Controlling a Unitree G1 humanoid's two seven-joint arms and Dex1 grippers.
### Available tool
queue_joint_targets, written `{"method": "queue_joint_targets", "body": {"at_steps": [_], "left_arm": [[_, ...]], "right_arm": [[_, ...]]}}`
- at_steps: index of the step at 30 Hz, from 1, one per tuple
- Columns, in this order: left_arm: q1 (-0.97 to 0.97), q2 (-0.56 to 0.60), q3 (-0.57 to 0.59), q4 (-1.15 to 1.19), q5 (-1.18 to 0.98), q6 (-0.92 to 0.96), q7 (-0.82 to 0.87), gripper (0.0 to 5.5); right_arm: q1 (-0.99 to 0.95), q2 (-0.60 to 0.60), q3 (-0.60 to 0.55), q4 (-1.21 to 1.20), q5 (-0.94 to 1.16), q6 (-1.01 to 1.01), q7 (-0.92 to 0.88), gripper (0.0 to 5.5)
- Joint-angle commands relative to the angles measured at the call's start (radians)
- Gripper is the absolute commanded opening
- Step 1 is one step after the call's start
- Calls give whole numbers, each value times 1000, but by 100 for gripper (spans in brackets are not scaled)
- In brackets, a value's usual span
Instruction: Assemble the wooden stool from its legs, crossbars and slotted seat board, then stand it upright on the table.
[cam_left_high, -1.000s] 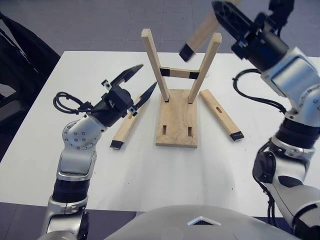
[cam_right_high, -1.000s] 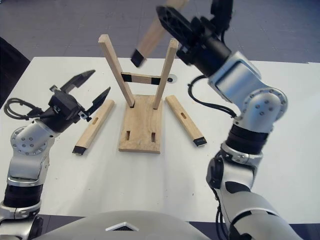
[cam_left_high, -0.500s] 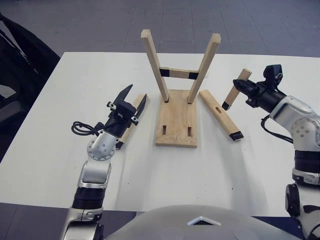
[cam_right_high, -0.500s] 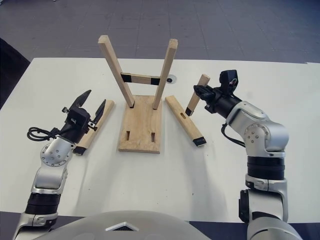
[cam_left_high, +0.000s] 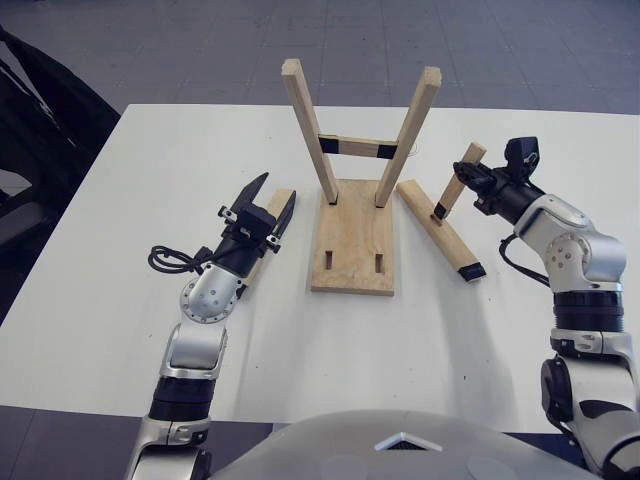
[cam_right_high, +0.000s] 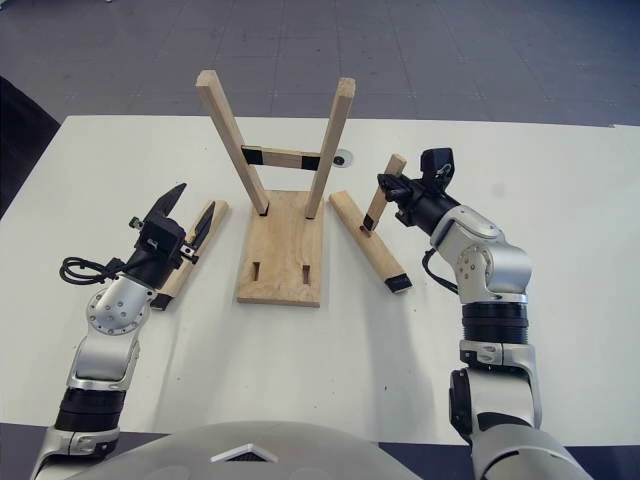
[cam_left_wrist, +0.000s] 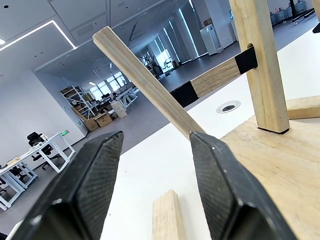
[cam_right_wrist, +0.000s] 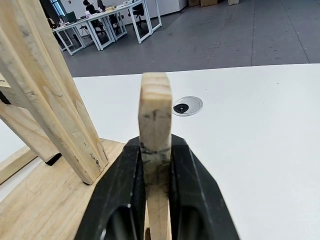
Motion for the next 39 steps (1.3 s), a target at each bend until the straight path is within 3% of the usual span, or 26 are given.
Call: {"method": "queue_joint_targets", "body": {"at_steps": [1,18,22,26,30,34,39], "left_arm": [[-9,-4,-2,-11,4,19,4,244],[-2,-9,4,-20,0,33,5,244],[-4,-12,3,-17,1,35,8,244],[10,-21,-1,-24,1,35,14,244],[10,-18,2,-22,0,35,9,244],[12,-24,2,-23,4,34,19,244],[4,-30,-4,-15,6,32,24,244]], "right_arm": [[16,-4,18,-35,-31,17,17,40],[115,10,50,-23,-147,-15,6,40],[274,27,123,-55,-236,-115,-19,40],[426,58,113,-40,-255,-275,-14,40],[490,34,71,-197,-178,-173,-17,40],[477,-82,58,-401,-132,12,1,40],[362,-105,86,-392,-172,92,-33,40]]}}
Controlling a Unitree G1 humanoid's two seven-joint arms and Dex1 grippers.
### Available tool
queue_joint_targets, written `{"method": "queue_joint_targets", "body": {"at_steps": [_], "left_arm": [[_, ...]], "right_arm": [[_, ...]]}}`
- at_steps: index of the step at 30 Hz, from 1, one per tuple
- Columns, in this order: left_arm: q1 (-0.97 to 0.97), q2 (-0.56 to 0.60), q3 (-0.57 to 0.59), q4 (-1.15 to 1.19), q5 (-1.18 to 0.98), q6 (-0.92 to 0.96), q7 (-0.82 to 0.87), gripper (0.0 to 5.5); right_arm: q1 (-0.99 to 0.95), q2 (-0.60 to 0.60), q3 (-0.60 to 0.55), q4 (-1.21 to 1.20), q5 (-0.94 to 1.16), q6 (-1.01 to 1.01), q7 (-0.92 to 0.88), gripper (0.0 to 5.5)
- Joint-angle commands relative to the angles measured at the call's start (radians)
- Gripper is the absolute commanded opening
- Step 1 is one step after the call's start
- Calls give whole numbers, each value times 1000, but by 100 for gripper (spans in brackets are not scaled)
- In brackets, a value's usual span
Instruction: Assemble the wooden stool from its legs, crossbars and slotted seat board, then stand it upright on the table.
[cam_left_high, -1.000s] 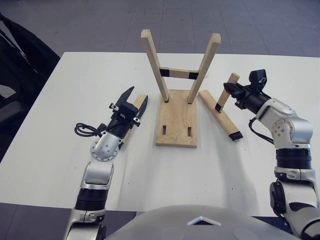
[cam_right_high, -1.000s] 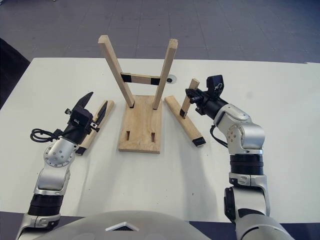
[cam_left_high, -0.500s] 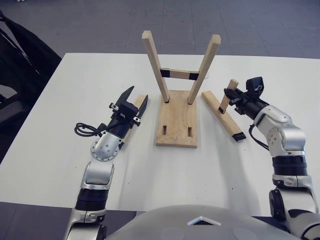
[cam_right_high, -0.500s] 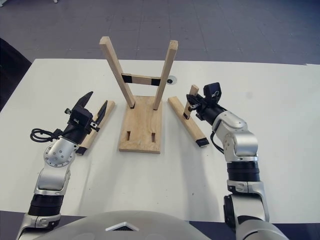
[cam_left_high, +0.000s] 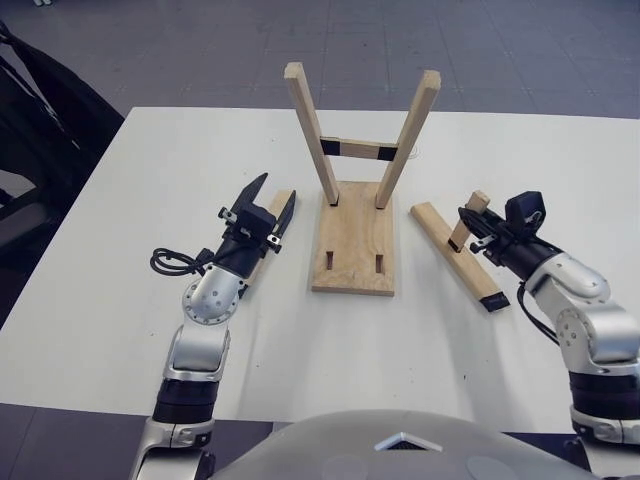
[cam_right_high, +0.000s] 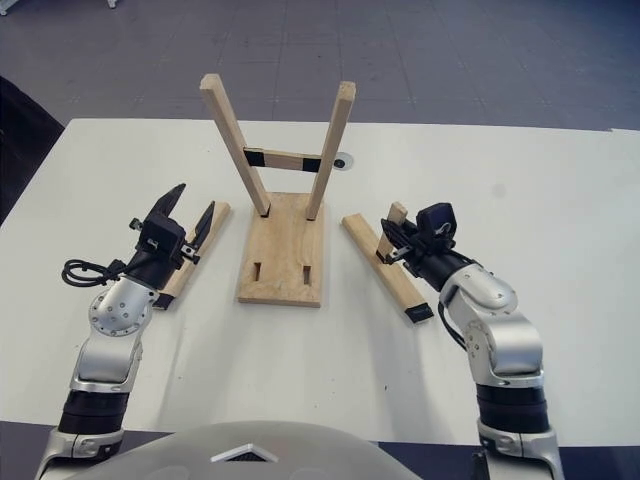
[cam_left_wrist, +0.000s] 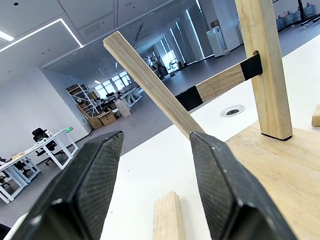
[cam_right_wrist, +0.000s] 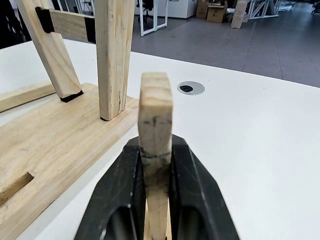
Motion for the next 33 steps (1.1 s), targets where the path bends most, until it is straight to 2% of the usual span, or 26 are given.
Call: {"method": "queue_joint_targets", "body": {"at_steps": [1,10,11,12,19,21,25,26,28,33], "left_arm": [[-6,0,-3,3,6,8,2,244],[-3,0,-2,2,6,8,3,244],[-3,0,-2,2,5,8,3,244],[0,-1,-2,0,5,8,3,244],[13,-2,-3,-3,6,4,4,244],[18,-2,-2,0,9,3,7,244],[20,-8,-7,-1,13,4,14,244],[16,-8,-8,1,13,4,12,244],[9,-4,-5,3,10,5,9,244],[18,-6,-3,0,13,5,14,244]], "right_arm": [[-19,-4,41,41,-45,119,-39,40],[-95,39,16,-45,-8,227,-89,40],[-125,54,5,-79,9,256,-104,77],[-158,72,-7,-107,24,286,-124,83],[-331,82,-84,-175,58,383,-179,210],[-433,102,-118,-178,76,431,-217,250],[-555,190,-174,-43,91,456,-282,250],[-558,203,-179,-5,90,451,-287,230],[-557,222,-175,43,87,446,-292,192],[-533,239,-135,84,68,421,-286,192]]}}
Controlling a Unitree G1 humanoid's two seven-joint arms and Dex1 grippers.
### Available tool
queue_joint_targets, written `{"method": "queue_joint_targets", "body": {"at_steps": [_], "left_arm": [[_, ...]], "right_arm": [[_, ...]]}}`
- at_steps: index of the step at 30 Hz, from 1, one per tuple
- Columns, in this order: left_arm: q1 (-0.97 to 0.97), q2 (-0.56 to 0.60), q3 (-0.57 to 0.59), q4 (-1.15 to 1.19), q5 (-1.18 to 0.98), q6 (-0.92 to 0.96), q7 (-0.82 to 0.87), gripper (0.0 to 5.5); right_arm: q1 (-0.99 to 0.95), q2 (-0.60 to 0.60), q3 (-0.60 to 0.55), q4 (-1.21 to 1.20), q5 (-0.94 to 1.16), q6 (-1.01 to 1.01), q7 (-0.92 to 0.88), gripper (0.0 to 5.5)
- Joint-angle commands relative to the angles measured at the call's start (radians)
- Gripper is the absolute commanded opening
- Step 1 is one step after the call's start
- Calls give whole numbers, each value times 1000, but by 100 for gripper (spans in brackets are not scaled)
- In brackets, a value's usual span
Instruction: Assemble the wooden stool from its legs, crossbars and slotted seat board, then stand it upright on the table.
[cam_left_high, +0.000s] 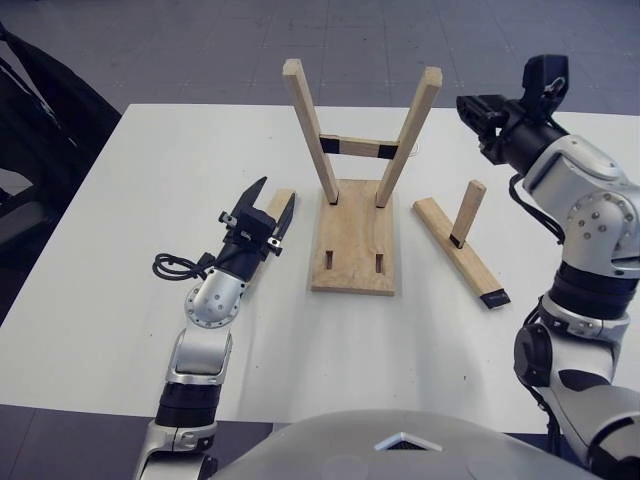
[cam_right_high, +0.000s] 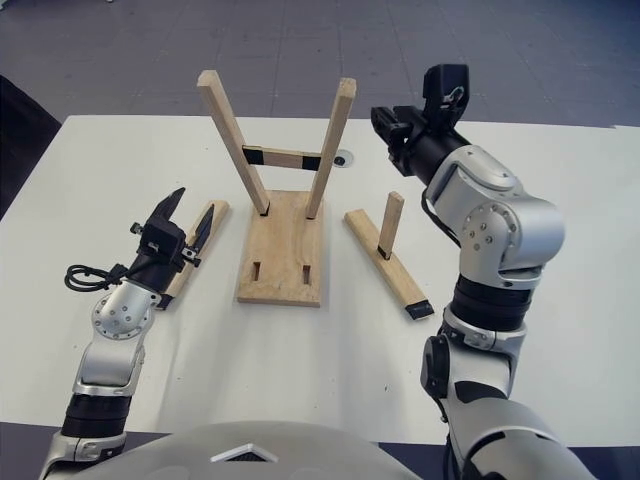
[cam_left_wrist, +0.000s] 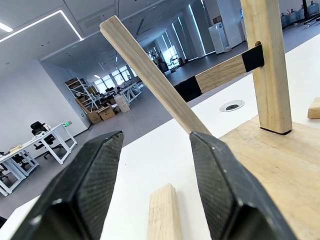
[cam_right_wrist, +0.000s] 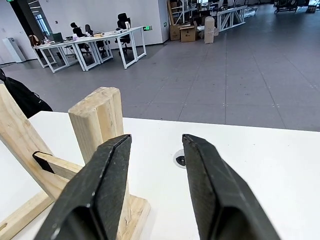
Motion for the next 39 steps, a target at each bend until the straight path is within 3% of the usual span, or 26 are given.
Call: {"method": "queue_joint_targets", "body": {"at_steps": [1,9,17,20,27,39], "left_arm": [[2,0,-5,-1,14,6,7,244],[0,3,-3,-3,13,9,1,244],[9,1,-7,-6,14,5,0,244],[10,1,-8,-7,15,7,1,244],[17,0,-4,-2,13,7,3,244],[15,-1,-8,4,14,10,-1,244]], "right_arm": [[22,3,42,41,-30,-29,11,192],[37,-9,77,94,-82,-100,44,192],[-238,43,-40,-24,18,-149,-14,192],[-121,14,7,28,-31,-167,9,192],[375,-113,211,246,-216,-287,151,192],[84,-41,70,84,-83,-136,65,192]]}}
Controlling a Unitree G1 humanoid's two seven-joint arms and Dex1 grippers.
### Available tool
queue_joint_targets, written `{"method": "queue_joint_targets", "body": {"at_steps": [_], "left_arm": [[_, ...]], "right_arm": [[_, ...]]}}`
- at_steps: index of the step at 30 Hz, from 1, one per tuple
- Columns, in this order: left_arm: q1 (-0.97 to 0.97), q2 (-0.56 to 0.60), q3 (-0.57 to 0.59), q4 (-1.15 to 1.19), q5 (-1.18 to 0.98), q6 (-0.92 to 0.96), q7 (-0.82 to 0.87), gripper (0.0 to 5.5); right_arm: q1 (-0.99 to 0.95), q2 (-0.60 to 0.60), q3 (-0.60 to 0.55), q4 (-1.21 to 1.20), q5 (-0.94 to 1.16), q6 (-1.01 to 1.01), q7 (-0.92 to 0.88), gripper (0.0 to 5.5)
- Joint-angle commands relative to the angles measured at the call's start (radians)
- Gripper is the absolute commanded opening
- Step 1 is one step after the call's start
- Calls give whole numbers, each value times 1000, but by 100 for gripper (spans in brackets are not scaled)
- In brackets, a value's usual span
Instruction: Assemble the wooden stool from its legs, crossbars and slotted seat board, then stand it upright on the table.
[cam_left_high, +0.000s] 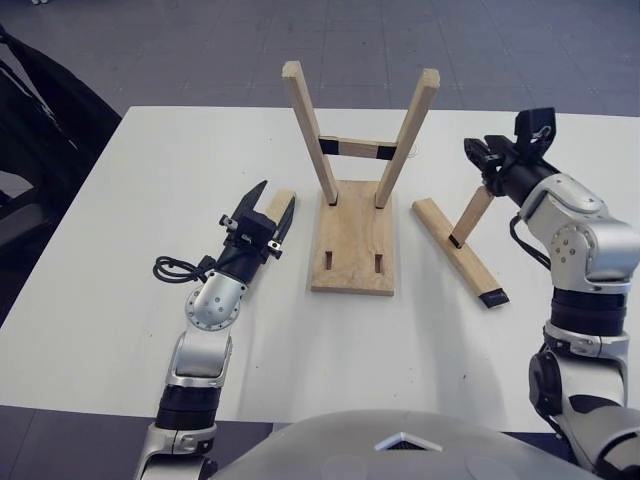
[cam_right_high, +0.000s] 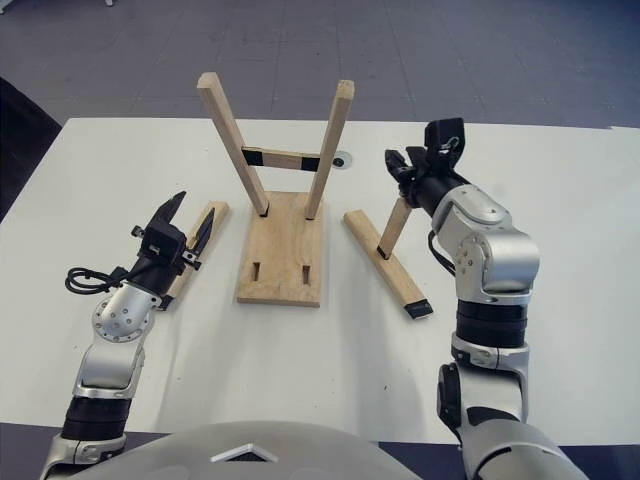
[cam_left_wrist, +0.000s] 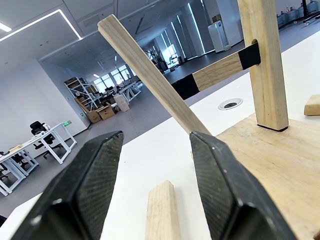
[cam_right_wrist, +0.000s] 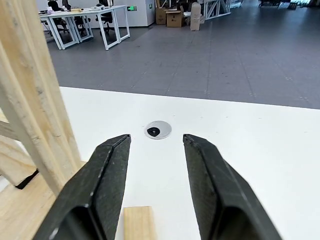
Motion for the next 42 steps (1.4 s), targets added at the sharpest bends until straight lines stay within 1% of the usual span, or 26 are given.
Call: {"method": "queue_joint_targets", "body": {"at_steps": [1,3,5,9,12,14,18,20,22,25,27,31,39,42], "left_arm": [[-2,-1,-7,8,7,8,3,244],[-4,-2,-7,9,9,7,5,244],[-1,-2,-5,7,10,7,8,244],[2,-1,0,4,9,8,9,244],[17,-3,3,-6,10,9,15,244],[26,-4,3,-12,10,8,17,244],[31,0,11,-17,9,11,16,244],[44,1,14,-23,9,10,18,244],[55,-1,12,-27,11,9,20,244],[47,-1,8,-22,11,11,17,244],[40,0,7,-18,11,11,16,244],[37,-1,5,-12,12,8,16,244],[19,0,2,3,8,6,15,244],[13,2,4,5,6,5,14,244]], "right_arm": [[-55,16,-7,-22,11,50,-17,192],[-61,19,-12,-19,9,56,-19,192],[-96,24,-44,-32,23,61,-33,192],[-178,-13,-165,-91,69,75,-64,192],[-179,-58,-252,-136,117,102,-56,192],[-113,-102,-291,-170,148,139,-23,192],[196,-254,-313,-198,181,201,156,192],[339,-305,-320,-203,188,196,244,220],[431,-327,-306,-210,189,177,298,254],[550,-341,-233,-283,200,165,372,322],[610,-342,-182,-331,198,160,392,335],[677,-366,-68,-305,94,71,385,335],[630,-318,60,-234,-40,-57,323,335],[664,-307,118,-227,-125,-111,269,287]]}}
